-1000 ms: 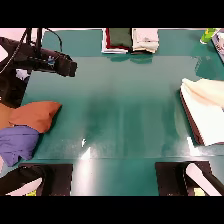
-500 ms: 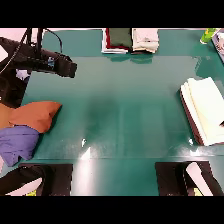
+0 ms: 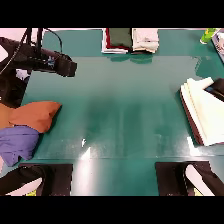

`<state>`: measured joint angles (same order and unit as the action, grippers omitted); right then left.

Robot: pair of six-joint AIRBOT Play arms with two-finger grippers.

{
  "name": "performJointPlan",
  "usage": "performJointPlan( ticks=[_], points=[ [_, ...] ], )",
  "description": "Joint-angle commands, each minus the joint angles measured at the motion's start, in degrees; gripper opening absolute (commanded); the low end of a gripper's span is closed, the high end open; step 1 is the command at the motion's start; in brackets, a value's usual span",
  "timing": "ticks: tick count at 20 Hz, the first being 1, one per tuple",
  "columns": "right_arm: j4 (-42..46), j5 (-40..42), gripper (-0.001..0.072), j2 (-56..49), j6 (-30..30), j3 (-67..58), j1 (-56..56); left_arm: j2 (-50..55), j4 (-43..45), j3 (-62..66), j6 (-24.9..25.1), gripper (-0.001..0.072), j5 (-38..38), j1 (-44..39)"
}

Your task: Fold the shirts.

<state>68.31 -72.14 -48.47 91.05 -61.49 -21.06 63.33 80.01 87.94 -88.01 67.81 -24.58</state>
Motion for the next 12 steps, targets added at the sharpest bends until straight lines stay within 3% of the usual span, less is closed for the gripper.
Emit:
performJointPlan(
  ticks=[1,4,5,6,8,12],
  points=[
    [-1.9,4.98,0.0613,-2.08,-0.04,-0.98,19.41,-0.02,0.52,-0.02,-0.02,0.0027,-0.94,-0.02],
    [0.92,8.59,0.0502,-6.4,-0.09,-0.98,30.73,-0.02,0.52,0.0,-0.02,0.0028,-0.98,-0.02],
    [0.81,9.51,0.043,-7.96,-0.09,-0.98,33.31,-0.02,0.52,0.0,-0.02,0.0028,-0.96,-0.02],
    [0.81,9.94,0.0321,-9.22,-0.09,-0.98,35.21,-0.02,0.52,0.0,-0.02,0.0028,-0.98,-0.02],
    [0.72,9.92,0.0019,-11.28,-0.07,-0.98,37.59,-0.02,0.52,0.0,-0.02,0.0028,-0.98,-0.02],
    [0.68,9.62,0.0018,-13.03,-0.07,-0.96,38.6,-0.02,0.52,0.0,-0.02,0.0027,-0.98,-0.02]
  ],
)
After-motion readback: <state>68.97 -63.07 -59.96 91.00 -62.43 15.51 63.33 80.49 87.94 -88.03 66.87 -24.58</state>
